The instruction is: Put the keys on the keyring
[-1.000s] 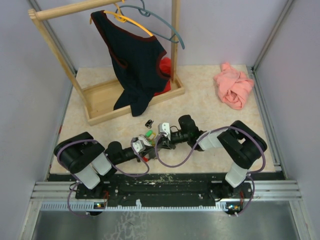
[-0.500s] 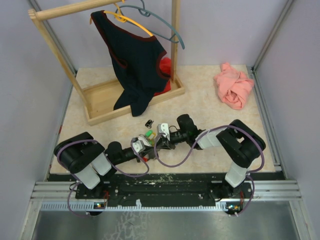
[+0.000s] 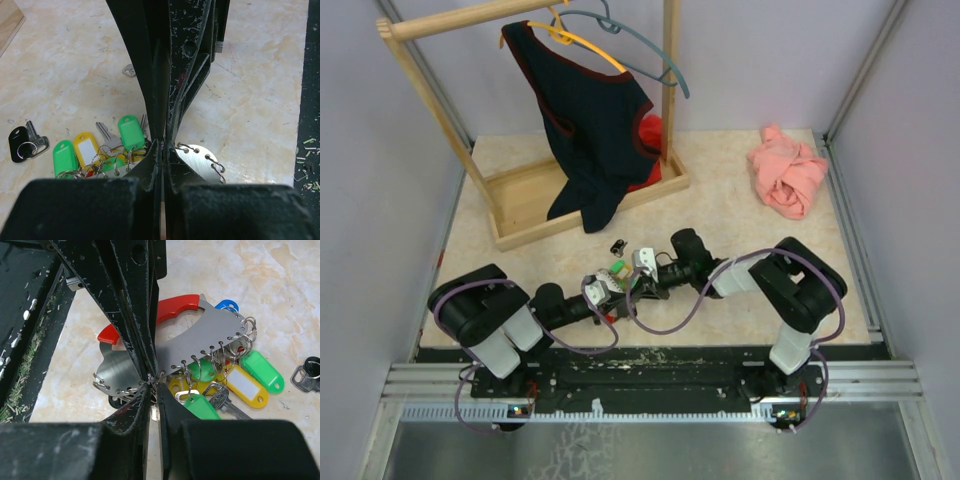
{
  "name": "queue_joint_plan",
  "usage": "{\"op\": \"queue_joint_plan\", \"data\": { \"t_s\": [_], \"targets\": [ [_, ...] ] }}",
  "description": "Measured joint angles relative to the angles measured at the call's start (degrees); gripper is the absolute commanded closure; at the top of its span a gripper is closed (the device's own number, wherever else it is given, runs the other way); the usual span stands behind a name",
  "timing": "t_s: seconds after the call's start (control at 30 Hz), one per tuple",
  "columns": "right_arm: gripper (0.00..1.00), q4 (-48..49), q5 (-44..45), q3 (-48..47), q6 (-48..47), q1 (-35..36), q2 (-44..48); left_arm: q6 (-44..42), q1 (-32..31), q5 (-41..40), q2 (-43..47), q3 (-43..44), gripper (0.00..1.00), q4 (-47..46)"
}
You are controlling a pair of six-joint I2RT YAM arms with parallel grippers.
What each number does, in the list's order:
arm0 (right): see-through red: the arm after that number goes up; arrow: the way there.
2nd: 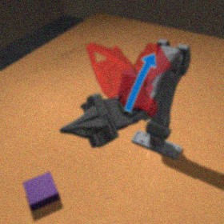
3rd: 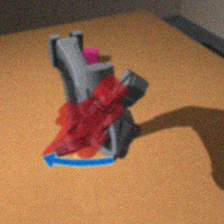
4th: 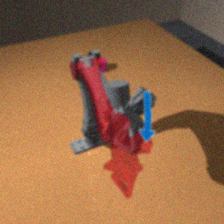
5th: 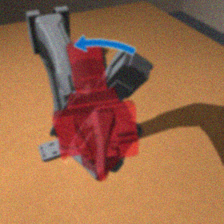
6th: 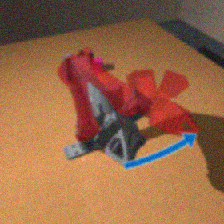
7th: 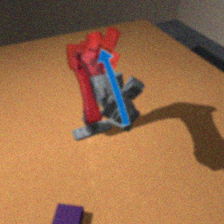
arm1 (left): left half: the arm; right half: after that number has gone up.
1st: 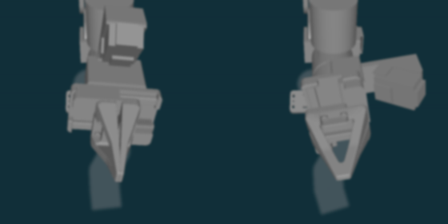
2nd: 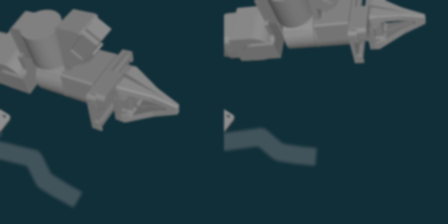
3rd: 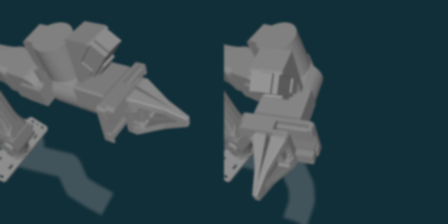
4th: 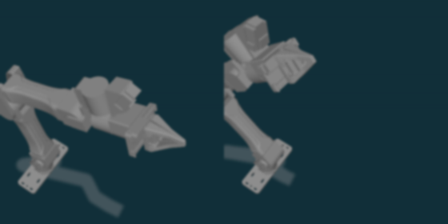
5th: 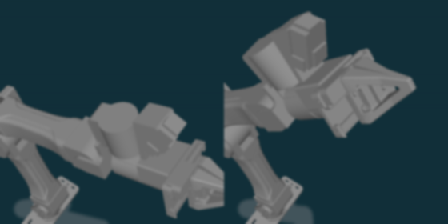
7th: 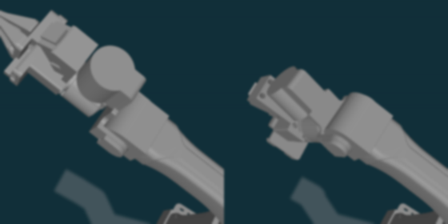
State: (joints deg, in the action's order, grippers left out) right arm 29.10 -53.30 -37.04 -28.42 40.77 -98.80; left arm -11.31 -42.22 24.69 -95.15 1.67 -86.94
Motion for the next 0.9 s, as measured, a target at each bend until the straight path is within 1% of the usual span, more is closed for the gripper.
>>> {"op": "queue_joint_plan", "data": {
  "t_s": [0.03, 0.07, 0.27, 0.33, 0.53, 0.67, 0.77, 0.9],
  "targets": [
    [0.98, -0.04, 0.00, -0.15, -0.02, 0.00, -0.22, 0.00, 0.00, -0.02, 0.00, 0.00, 0.99, 0.00],
    [1.00, -0.07, 0.04, -0.24, -0.09, 0.00, -0.31, 0.00, 0.00, -0.04, 0.00, 0.00, 0.99, 0.00],
    [1.00, -4.48, 0.98, -1.75, -1.68, 0.17, 0.07, 0.20, 0.07, -0.44, 0.00, -0.13, 0.99, 0.02],
    [1.00, -9.11, 3.08, -2.91, -3.43, 0.83, 1.64, 0.39, 0.07, -0.63, 0.04, -0.13, 0.96, -0.02],
    [1.00, -27.96, 12.39, -9.11, -9.55, 3.82, 7.96, 0.94, 0.07, -0.61, 1.64, -0.13, 0.88, -0.11],
    [1.00, -36.94, 17.92, -12.79, -11.76, 5.25, 10.05, 1.16, 0.07, -0.37, 1.84, -0.20, 0.85, -0.09],
    [1.00, -41.46, 20.83, -14.91, -12.61, 5.97, 10.80, 1.29, 0.07, 0.20, 1.84, -0.22, 0.84, -0.09],
    [1.00, -45.07, 22.88, -16.50, -13.20, 6.95, 11.02, 1.49, 0.07, 1.07, 1.86, -0.22, 0.81, -0.09]
  ]
}}
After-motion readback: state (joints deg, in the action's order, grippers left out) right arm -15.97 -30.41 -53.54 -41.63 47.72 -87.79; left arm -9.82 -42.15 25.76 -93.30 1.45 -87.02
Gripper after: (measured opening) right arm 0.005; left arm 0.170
